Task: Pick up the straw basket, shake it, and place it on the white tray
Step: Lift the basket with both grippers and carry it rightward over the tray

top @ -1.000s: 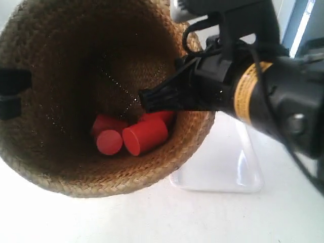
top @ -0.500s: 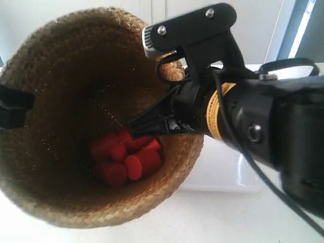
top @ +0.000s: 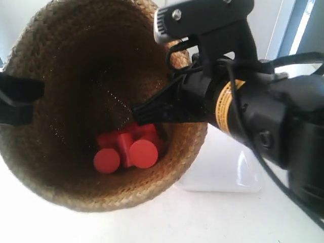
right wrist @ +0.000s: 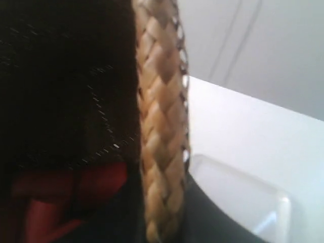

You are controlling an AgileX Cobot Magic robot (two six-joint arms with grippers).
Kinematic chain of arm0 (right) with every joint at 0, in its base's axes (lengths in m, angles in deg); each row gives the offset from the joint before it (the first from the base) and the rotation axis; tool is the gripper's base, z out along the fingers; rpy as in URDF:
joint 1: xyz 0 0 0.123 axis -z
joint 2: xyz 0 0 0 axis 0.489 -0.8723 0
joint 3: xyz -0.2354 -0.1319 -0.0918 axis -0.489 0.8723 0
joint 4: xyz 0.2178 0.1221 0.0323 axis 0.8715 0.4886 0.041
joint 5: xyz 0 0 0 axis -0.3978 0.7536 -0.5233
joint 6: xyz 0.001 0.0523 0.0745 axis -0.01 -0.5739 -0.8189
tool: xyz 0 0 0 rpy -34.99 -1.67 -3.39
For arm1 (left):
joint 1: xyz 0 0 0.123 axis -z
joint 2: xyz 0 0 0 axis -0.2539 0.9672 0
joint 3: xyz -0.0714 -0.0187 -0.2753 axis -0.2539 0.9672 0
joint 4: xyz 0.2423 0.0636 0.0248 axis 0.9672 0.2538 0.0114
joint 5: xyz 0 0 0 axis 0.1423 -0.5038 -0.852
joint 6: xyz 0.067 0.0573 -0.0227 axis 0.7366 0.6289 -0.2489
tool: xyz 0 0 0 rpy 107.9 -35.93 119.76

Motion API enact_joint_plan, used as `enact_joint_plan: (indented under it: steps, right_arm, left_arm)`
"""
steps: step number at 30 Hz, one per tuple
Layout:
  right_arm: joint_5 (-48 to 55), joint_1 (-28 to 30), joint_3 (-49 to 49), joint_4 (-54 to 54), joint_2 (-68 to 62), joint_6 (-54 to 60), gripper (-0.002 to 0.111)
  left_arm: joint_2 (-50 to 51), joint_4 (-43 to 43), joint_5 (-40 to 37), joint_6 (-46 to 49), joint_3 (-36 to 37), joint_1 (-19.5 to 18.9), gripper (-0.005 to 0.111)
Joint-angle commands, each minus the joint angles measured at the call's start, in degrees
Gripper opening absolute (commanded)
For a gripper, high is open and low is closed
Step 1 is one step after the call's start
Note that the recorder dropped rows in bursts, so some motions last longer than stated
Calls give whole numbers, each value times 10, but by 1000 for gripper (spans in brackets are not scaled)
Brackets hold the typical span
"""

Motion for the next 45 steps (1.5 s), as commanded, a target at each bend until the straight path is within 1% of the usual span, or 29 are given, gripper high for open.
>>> enact_joint_plan:
  steps: [1, 3, 5, 7, 8, 10, 12, 13, 16, 18, 19, 21, 22, 24, 25, 27, 28, 29, 30, 31, 32, 34, 35, 36, 38, 40, 41, 43, 45]
  right_arm:
    - [2, -13, -30, 115, 11, 94, 0]
    - [-46, -38, -36, 118, 52, 117, 0]
    - [-85, -38, -22, 36, 64, 82, 0]
    - [-38, -10, -3, -52, 25, -15, 0]
    - [-26, 12, 2, -57, 4, -24, 0]
    - [-28, 37, -7, 12, -29, 20, 0]
    - [-40, 24, -25, 121, -6, 99, 0]
    - [-52, 14, -28, 141, 15, 121, 0]
    - [-117, -3, -25, 85, 52, 113, 0]
    - [-87, 13, -19, 27, 28, 60, 0]
    - [-72, 23, -18, 27, 10, 53, 0]
    - [-58, 42, -19, 49, -27, 74, 0]
    - [-53, 42, -25, 88, -30, 91, 0]
    - [-61, 25, -36, 170, -1, 153, 0]
    - [-80, 13, -36, 176, 15, 163, 0]
    - [-129, -5, -25, 120, 41, 146, 0]
    - [-126, -3, -18, 65, 38, 111, 0]
    - [-93, 8, -10, 4, 19, 50, 0]
    - [-56, 25, -6, -24, -6, 5, 0]
    - [-40, 40, -7, -14, -27, 7, 0]
    - [-36, 45, -17, 33, -31, 34, 0]
    - [-56, 28, -40, 160, 1, 143, 0]
    - [-74, 15, -44, 191, 20, 179, 0]
    - [-95, 0, -45, 185, 41, 193, 0]
    - [-102, -8, -45, 127, 55, 153, 0]
    - [-42, 11, -34, 33, 29, 65, 0]
    - [-25, 26, -30, 19, 12, 54, 0]
    - [-2, 37, -41, 81, -7, 104, 0]
    - [-11, 18, -53, 178, 22, 174, 0]
  left_arm:
    - [0, -4, -55, -26, -34, 4, 0]
    - [-30, -3, -72, -2, -50, 15, 0]
    - [-39, 27, -28, 27, -33, 11, 0]
    - [-4, 36, 20, 7, -2, -7, 0]
    - [24, 35, 27, 4, 13, -17, 0]
    - [58, 10, -8, -15, 12, -24, 0]
    - [40, -16, -38, -12, -5, -12, 0]
    - [16, -17, -42, -4, -14, -2, 0]
    - [-32, -6, 10, 21, -12, 8, 0]
    - [-14, -2, 43, 21, 10, 2, 0]
    - [4, -2, 43, 20, 19, -3, 0]
    - [23, -15, 21, 4, 15, -5, 0]
    - [20, -25, 8, -9, 7, 1, 0]
    - [-15, -34, -9, -3, -18, 21, 0]
    - [-37, -34, -5, 12, -26, 34, 0]
    - [-60, -9, 22, 61, -23, 43, 0]
    - [-49, 4, 29, 56, -10, 33, 0]
    - [-26, 5, 30, 45, 5, 16, 0]
    - [-3, 5, 29, 37, 21, -4, 0]
    - [25, 1, 13, 22, 28, -19, 0]
    - [39, -14, -15, 9, 26, -24, 0]
    - [19, -48, -48, 21, 12, -17, 0]
    - [-6, -55, -43, 38, 6, -6, 0]
    - [-24, -55, -20, 48, 4, 3, 0]
    - [-42, -34, 46, 62, 16, 7, 0]
    - [-12, -27, 61, 52, 32, -11, 0]
    - [9, -28, 49, 38, 34, -19, 0]
    - [17, -42, 2, 10, 16, -17, 0]
    - [-16, -47, -24, 18, -14, 2, 0]
